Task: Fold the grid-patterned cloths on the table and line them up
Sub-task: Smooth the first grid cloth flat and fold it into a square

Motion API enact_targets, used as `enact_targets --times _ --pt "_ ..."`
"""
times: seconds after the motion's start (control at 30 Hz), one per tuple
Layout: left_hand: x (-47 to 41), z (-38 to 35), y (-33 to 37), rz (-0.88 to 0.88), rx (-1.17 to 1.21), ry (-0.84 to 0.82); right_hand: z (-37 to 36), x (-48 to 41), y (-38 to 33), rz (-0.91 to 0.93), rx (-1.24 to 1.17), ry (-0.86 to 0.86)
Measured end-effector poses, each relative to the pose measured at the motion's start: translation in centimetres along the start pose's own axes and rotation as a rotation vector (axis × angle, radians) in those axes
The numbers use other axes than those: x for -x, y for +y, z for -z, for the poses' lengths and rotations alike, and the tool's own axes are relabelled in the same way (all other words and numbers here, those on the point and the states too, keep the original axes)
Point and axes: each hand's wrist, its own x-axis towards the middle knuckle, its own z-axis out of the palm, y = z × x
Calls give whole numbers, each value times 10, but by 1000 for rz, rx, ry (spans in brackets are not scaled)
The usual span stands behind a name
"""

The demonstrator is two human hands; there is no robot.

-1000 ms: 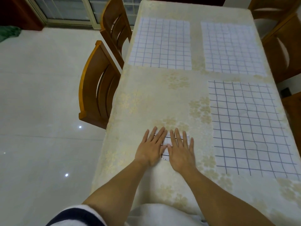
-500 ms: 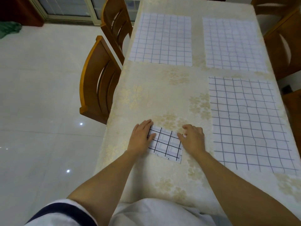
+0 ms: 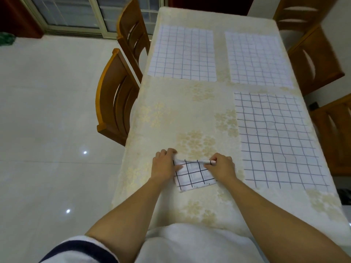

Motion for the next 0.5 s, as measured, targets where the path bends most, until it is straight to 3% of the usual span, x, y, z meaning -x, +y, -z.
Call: enact_targets --times 0.13,0.37,0.5 --pt "9 2 -5 47 135 -17 11 21 -5 -22 -221 -4" --pt "37 33 18 148 929 60 37 48 -19 -16 -451 77" --pt "64 63 43 145 1164 66 52 71 -34 46 -633 136"
